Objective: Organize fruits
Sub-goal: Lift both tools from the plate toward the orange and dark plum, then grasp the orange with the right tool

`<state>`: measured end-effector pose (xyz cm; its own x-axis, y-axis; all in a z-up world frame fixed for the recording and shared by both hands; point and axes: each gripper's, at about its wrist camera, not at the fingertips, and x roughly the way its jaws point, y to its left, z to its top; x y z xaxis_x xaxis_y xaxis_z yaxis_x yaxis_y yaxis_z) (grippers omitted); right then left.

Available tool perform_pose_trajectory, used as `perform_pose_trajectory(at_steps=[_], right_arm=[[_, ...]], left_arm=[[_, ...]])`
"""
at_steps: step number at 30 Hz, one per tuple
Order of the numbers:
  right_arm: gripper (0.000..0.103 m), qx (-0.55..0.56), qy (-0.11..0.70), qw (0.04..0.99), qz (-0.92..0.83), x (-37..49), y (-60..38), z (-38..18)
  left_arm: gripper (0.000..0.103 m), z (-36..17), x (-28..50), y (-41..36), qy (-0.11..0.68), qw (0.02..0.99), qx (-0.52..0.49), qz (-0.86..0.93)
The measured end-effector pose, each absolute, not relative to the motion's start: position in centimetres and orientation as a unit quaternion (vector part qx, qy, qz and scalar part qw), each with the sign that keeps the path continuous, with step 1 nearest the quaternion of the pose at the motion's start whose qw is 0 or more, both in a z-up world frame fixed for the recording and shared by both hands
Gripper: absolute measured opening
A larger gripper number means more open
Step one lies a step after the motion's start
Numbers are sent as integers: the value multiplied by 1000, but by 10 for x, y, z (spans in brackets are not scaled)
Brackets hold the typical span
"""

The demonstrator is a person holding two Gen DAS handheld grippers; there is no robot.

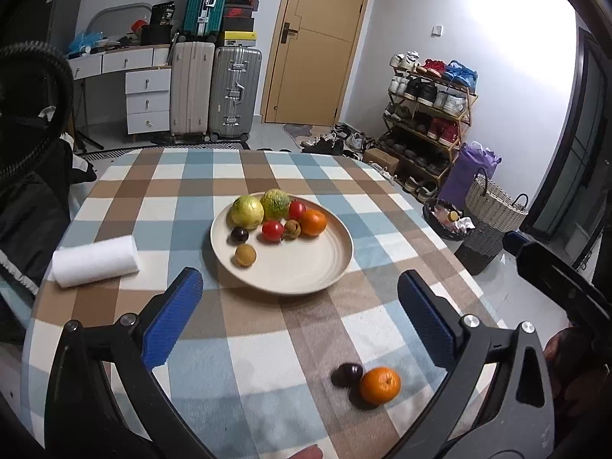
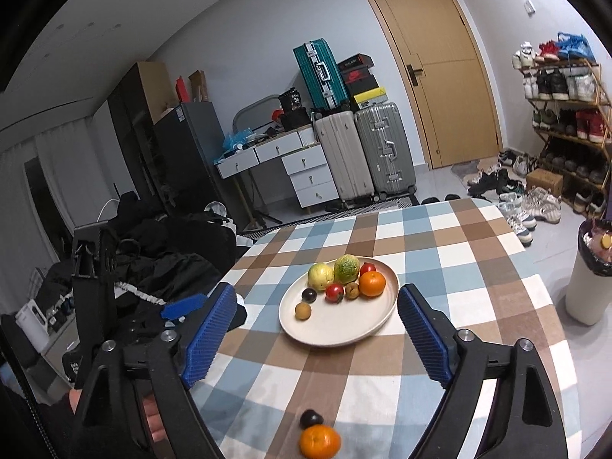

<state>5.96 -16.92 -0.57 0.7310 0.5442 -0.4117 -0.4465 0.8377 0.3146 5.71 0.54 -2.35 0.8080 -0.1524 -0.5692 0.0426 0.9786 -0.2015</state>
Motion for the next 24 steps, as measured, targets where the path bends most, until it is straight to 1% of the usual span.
perform_pose_trajectory(at_steps=[10,15,24], right_arm=[[101,77,252,930,255,22,-172,-28],[101,59,277,927,247,13,-167,-52],[101,66,344,904,246,9,-161,-106]], left_arm=[[102,-58,30,3,327,940,-88,-46],[102,-85,24,6,349,931,-90,-48],[102,-126,15,15,390,914,-97,-55]])
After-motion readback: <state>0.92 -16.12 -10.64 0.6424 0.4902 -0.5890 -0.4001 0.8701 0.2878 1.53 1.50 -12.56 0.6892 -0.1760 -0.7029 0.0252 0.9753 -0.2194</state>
